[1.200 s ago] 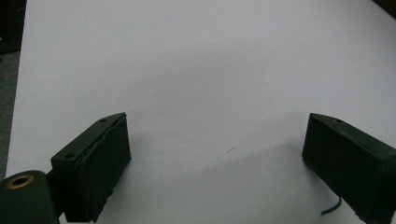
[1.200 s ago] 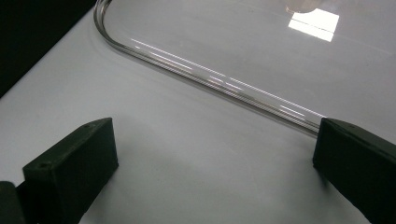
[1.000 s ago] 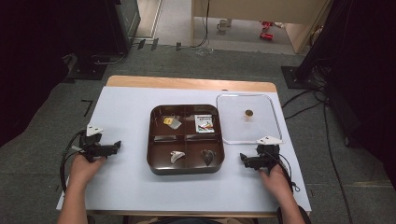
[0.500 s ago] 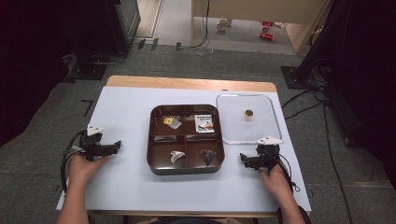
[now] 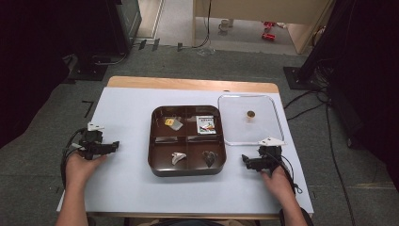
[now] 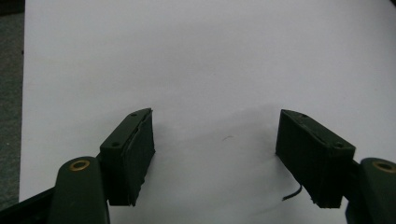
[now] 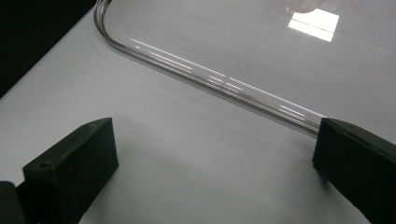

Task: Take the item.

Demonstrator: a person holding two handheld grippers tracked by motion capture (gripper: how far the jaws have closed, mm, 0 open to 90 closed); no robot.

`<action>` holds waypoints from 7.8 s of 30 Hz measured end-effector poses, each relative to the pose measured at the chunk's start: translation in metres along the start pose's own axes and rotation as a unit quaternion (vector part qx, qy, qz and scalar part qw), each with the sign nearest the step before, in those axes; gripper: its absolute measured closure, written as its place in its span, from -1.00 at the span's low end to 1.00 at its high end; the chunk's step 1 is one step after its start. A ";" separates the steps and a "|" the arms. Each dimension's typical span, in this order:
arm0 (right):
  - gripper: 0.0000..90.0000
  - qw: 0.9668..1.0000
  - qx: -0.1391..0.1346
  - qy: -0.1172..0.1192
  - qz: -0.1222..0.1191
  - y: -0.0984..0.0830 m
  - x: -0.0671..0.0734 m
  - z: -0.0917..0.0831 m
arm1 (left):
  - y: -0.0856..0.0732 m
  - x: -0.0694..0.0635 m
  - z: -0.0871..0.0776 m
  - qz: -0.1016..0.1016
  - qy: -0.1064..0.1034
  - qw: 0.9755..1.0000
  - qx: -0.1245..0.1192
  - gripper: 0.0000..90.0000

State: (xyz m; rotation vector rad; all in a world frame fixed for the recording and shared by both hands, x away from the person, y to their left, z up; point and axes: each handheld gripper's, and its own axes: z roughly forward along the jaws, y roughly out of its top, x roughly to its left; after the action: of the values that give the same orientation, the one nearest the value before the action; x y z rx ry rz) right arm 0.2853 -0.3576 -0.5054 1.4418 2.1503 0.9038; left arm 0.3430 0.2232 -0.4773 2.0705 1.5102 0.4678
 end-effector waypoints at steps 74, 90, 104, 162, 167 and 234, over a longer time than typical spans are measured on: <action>-1.00 1.000 -0.001 -0.002 -0.002 0.000 0.000 0.000 | 0.065 -0.107 -0.054 0.159 -0.163 0.971 -0.078 -0.09; -1.00 1.000 -0.001 -0.002 -0.002 0.000 0.001 0.000 | 0.069 -0.136 -0.046 0.191 -0.193 0.959 -0.077 -0.14; -1.00 1.000 0.000 -0.002 -0.002 0.000 0.001 0.000 | 0.063 -0.163 -0.022 0.224 -0.219 0.948 -0.056 -0.06; -1.00 1.000 -0.001 -0.002 -0.002 0.000 0.000 0.000 | 0.052 -0.214 0.019 0.326 -0.176 0.921 0.120 0.45; -1.00 1.000 -0.001 -0.002 -0.002 0.000 0.000 0.000 | 0.054 -0.211 0.016 0.319 -0.183 0.923 0.111 0.46; -1.00 1.000 0.000 0.000 0.000 0.000 0.000 0.000 | 0.052 -0.065 -0.030 0.125 -0.123 0.984 -0.024 0.46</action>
State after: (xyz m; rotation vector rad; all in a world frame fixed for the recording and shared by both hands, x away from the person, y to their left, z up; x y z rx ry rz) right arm 0.2855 -0.3576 -0.5054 1.4425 2.1492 0.9035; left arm 0.3462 0.1559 -0.4201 2.1979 1.0943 0.3211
